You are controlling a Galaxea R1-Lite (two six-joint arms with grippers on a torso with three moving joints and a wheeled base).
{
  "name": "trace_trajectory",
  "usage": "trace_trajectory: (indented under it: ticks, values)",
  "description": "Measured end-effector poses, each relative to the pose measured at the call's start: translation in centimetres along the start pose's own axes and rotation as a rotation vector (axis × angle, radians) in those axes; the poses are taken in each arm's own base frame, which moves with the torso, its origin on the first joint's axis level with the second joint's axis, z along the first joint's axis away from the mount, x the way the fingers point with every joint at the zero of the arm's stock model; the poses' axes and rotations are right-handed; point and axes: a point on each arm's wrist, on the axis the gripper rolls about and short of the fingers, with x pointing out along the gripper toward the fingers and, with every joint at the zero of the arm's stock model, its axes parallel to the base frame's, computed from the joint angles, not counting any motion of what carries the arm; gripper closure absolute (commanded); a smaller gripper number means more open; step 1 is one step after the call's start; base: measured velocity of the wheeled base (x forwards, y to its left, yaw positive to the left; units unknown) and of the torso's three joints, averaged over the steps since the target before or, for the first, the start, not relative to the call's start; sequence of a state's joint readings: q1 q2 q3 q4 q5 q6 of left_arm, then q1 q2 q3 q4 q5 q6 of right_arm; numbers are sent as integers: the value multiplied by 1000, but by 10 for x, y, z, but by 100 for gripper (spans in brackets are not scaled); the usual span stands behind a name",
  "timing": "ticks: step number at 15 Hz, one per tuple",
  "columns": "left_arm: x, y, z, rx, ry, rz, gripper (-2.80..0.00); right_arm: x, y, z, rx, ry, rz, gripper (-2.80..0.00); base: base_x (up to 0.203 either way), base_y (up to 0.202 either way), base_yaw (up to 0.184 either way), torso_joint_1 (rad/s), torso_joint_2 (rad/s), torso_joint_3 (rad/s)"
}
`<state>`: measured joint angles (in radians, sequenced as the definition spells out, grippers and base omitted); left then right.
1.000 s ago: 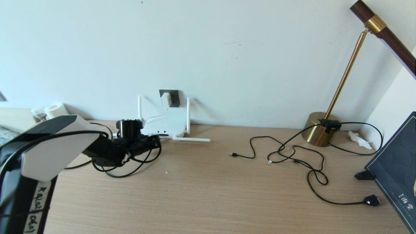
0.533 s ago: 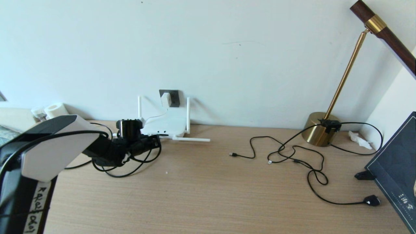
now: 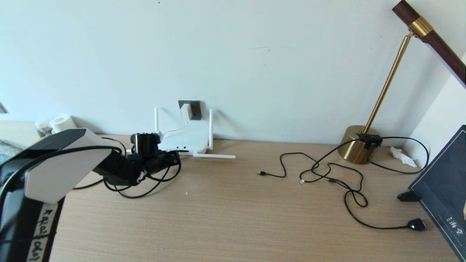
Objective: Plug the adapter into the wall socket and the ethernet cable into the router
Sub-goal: Plug cable into router interface
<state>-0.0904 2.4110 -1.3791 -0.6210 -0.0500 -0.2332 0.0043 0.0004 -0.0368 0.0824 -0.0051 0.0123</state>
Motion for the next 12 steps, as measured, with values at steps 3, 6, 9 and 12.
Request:
trace_trajectory:
  ticks: [3,6,9,12]
  values:
    - [1,0,1,1,-2,0,0,0,0,0,-1,0,0,-280,0,0,0,0,0,0]
    - [1,0,1,1,-2,1,0,0,0,0,0,0,0,-280,0,0,0,0,0,0]
    - [2,0,2,6,-3,2,0,0,0,0,0,0,0,-280,0,0,0,0,0,0]
    - [2,1,3,11,-8,2,0,0,0,0,0,0,0,-280,0,0,0,0,0,0]
